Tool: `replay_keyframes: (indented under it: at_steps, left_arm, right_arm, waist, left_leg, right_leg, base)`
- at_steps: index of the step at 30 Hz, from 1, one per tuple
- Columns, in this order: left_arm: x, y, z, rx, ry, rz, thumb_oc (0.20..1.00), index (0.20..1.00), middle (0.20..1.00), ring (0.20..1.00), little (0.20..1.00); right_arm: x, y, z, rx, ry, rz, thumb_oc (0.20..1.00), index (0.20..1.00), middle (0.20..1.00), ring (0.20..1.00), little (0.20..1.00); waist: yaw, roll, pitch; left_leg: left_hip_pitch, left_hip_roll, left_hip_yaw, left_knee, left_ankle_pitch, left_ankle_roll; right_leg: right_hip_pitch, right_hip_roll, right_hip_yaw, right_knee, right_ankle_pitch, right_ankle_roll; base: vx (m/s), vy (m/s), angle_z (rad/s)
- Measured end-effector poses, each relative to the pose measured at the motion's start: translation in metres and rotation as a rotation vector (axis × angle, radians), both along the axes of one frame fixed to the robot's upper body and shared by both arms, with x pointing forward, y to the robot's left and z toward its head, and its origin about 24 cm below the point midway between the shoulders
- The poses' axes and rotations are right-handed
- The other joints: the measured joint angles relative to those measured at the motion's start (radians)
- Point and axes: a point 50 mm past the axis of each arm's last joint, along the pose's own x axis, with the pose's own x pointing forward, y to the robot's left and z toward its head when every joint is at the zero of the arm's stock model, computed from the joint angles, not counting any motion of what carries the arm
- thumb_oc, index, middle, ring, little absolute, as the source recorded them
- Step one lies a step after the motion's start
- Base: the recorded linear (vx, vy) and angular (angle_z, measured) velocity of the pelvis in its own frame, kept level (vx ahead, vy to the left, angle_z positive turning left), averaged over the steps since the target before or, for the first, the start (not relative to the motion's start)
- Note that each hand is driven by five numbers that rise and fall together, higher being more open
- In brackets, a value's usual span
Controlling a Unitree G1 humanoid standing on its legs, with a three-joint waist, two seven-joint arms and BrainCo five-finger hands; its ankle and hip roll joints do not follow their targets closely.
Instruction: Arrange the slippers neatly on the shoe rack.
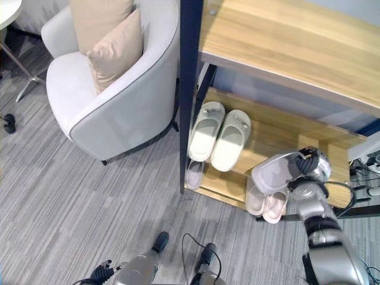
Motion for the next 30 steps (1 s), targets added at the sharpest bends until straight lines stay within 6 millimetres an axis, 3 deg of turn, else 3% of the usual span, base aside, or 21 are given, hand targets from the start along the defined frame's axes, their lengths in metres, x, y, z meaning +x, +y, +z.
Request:
replay_keyframes:
  at_steps: [4, 8, 15, 18, 20, 23, 25, 27, 28, 30]
  left_arm:
    - [-0.012, 0.001, -0.002, 0.004, 0.045, 0.019, 1.000, 1.000, 1.000, 1.000, 1.000]
    - [-0.021, 0.000, -0.004, -0.011, 0.072, 0.023, 1.000, 1.000, 1.000, 1.000, 1.000]
    - [-0.020, 0.000, -0.004, -0.012, 0.069, 0.022, 1.000, 1.000, 1.000, 1.000, 1.000]
    - [-0.017, 0.001, -0.003, -0.016, 0.062, -0.006, 1.000, 1.000, 1.000, 1.000, 1.000]
    - [-0.014, 0.006, -0.001, -0.003, 0.055, -0.018, 1.000, 1.000, 1.000, 1.000, 1.000]
    - [-0.002, 0.015, 0.003, 0.023, 0.030, -0.029, 1.000, 1.000, 1.000, 1.000, 1.000]
    - [0.033, 0.025, 0.013, 0.054, -0.061, -0.055, 1.000, 1.000, 1.000, 1.000, 1.000]
    - [0.066, 0.029, 0.024, 0.082, -0.159, -0.067, 1.000, 1.000, 1.000, 1.000, 1.000]
    - [0.073, 0.032, 0.028, 0.094, -0.190, -0.056, 1.000, 1.000, 1.000, 1.000, 1.000]
    - [0.093, 0.032, 0.038, 0.076, -0.301, 0.012, 1.000, 1.000, 1.000, 1.000, 1.000]
  right_arm:
    - [-0.019, 0.013, -0.006, 0.022, -0.031, 0.059, 0.200, 0.200, 0.200, 0.200, 0.200]
    - [-0.045, 0.038, -0.034, 0.163, 0.024, 0.162, 0.200, 0.200, 0.200, 0.200, 0.200]
    - [-0.076, 0.044, -0.064, 0.378, 0.161, 0.247, 0.200, 0.200, 0.200, 0.200, 0.200]
    - [-0.100, 0.053, -0.086, 0.539, 0.246, 0.274, 0.200, 0.200, 0.200, 0.200, 0.200]
    - [-0.107, 0.057, -0.093, 0.559, 0.296, 0.303, 0.200, 0.200, 0.200, 0.200, 0.200]
    - [-0.101, 0.066, -0.095, 0.566, 0.320, 0.357, 0.200, 0.200, 0.200, 0.200, 0.200]
    - [-0.072, 0.087, -0.083, 0.544, 0.304, 0.489, 0.200, 0.200, 0.200, 0.200, 0.200]
    - [-0.066, 0.093, -0.067, 0.523, 0.255, 0.559, 0.200, 0.200, 0.200, 0.200, 0.200]
    - [-0.065, 0.093, -0.066, 0.519, 0.252, 0.565, 0.200, 0.200, 0.200, 0.200, 0.200]
    - [-0.061, 0.085, -0.072, 0.527, 0.248, 0.497, 0.200, 0.200, 0.200, 0.200, 0.200]
  waist:
    - [-0.011, 0.004, -0.051]
    - [-0.023, 0.030, -0.087]
    - [-0.048, 0.050, -0.099]
    - [-0.050, 0.048, -0.089]
    - [-0.056, 0.038, -0.065]
    - [-0.061, 0.014, -0.006]
    - [-0.046, 0.005, 0.116]
    - [-0.043, 0.022, 0.200]
    - [-0.032, 0.021, 0.213]
    - [-0.055, 0.018, 0.245]
  left_leg:
    - [0.025, 0.009, 0.008, -0.001, -0.001, -0.002]
    - [0.064, 0.012, 0.019, -0.007, -0.007, -0.005]
    - [0.075, 0.029, 0.021, -0.018, 0.001, -0.004]
    - [0.085, 0.037, 0.000, -0.025, 0.001, -0.008]
    - [0.092, 0.044, -0.013, -0.031, 0.004, -0.015]
    - [0.045, 0.045, -0.008, 0.048, -0.025, -0.030]
    - [-0.107, 0.044, 0.017, 0.273, -0.105, -0.035]
    - [-0.200, 0.035, -0.027, 0.380, -0.142, -0.047]
    - [-0.226, 0.024, -0.047, 0.397, -0.153, -0.055]
    - [-0.297, 0.061, -0.027, 0.411, -0.161, -0.054]
  right_leg:
    - [0.019, 0.009, 0.008, -0.003, 0.000, -0.002]
    - [0.051, 0.010, 0.019, -0.003, -0.010, -0.007]
    - [0.054, 0.019, 0.019, -0.004, -0.006, -0.010]
    - [0.072, 0.029, -0.003, 0.001, -0.012, -0.016]
    - [0.080, 0.035, -0.017, 0.001, -0.021, -0.019]
    - [0.048, 0.044, -0.012, 0.032, -0.030, -0.032]
    - [-0.128, 0.036, 0.024, 0.290, -0.116, -0.049]
    - [-0.212, -0.004, -0.057, 0.557, -0.262, -0.069]
    - [-0.211, 0.001, -0.083, 0.576, -0.322, -0.092]
    - [-0.233, -0.007, -0.140, 0.599, -0.363, -0.117]
  base:
    - [-0.03, -0.038, -0.09]
    - [-0.05, -0.038, -0.08]
    - [-0.01, -0.029, -0.02]
    - [0.01, -0.073, 0.18]
    - [-0.04, -0.074, 0.18]
    - [-0.20, -0.052, -0.09]
    - [-0.20, -0.118, -0.34]
    - [-0.02, -0.170, 0.36]
    - [0.00, -0.152, 0.90]
    - [-0.08, -0.034, 1.07]
